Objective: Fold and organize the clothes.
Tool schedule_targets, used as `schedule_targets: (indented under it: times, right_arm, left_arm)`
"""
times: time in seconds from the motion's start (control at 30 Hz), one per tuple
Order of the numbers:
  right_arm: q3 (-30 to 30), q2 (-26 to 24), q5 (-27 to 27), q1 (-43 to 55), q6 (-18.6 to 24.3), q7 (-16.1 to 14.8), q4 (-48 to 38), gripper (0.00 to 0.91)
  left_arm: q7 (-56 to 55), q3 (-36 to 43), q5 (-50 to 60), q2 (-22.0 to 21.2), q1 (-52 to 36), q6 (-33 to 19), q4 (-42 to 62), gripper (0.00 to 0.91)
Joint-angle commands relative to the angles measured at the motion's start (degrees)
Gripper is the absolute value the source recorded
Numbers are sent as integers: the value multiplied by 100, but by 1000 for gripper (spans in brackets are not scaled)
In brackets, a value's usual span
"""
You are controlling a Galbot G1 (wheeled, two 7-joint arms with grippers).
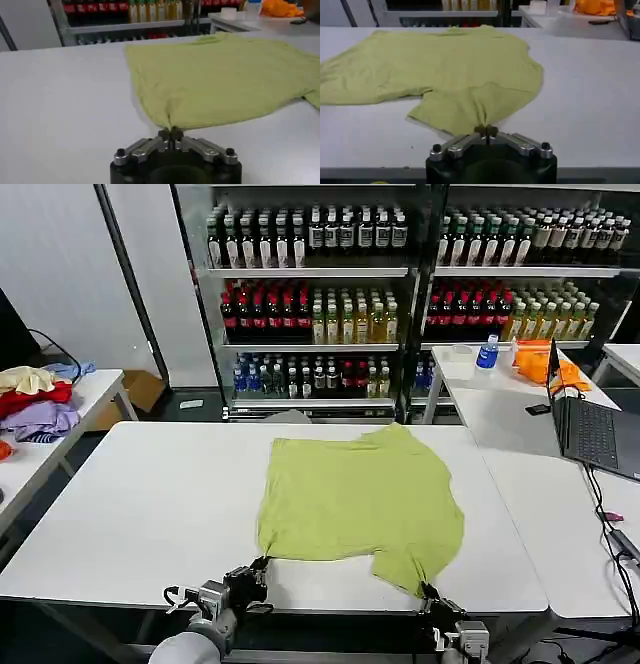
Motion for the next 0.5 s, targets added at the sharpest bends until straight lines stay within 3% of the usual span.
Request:
schedule_targets:
  times: [0.03, 0.5]
  right_arm:
    - [165, -51, -42, -269, 44, -26, 519, 0]
    - [726, -239, -32, -1194, 272, -195, 1637, 0]
  left_arm:
    - [86, -199, -99, 148, 295, -9, -370, 20]
    - [211, -953, -176, 466, 1551, -203, -1580, 20]
